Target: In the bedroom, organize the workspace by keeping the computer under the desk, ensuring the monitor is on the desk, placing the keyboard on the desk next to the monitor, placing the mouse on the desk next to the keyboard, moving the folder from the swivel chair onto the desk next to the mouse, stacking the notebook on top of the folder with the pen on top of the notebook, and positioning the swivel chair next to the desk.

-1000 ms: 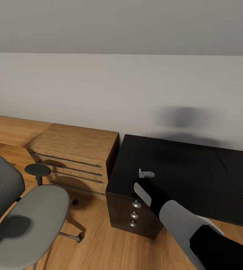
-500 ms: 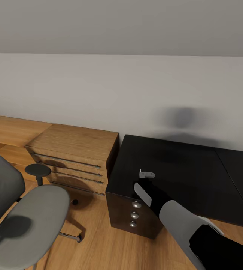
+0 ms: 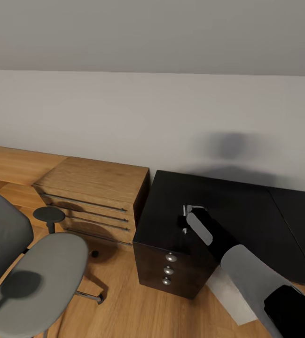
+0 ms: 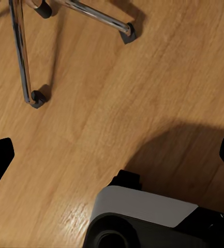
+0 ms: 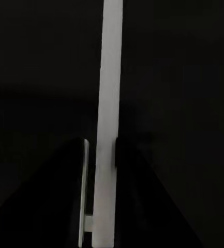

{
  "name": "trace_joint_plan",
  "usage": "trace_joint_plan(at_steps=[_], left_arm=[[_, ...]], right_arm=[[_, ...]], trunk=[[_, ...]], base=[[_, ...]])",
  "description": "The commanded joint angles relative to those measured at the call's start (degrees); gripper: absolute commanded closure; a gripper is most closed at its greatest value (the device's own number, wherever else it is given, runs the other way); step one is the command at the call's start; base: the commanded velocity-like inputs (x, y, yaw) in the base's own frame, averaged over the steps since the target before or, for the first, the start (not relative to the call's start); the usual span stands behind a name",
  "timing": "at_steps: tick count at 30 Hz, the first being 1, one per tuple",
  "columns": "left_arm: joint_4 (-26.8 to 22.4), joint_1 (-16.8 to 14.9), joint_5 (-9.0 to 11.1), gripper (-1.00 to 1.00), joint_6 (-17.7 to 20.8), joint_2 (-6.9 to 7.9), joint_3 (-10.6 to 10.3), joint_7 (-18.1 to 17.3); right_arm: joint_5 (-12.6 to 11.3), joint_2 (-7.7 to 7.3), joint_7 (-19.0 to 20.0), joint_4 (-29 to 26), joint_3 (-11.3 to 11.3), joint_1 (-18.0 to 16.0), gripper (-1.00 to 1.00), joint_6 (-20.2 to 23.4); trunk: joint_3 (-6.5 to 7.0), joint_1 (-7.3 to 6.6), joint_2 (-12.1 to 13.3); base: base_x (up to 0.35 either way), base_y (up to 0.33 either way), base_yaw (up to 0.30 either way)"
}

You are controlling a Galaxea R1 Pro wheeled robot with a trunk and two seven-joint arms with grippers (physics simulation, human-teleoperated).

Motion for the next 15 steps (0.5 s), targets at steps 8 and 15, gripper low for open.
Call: trace_joint_plan(at_steps=[8, 15], left_arm=[[0.02, -0.05, 0.49, -1.00, -0.23, 0.04, -0.49, 0.28], [0.02, -0.05, 0.49, -1.00, -0.21, 0.09, -0.50, 0.28]], right_arm=[[-14.38, -11.08, -3.53, -9.42, -0.20, 0.01, 1.00, 2.89], [-16.03, -13.97, -3.96, -10.87, -0.41, 0.02, 1.00, 2.94]], trunk=[[1.38, -1.76, 3.19], [2.64, -3.30, 5.99]], base=[[0.000, 0.000, -0.031], [0.000, 0.000, -0.209]])
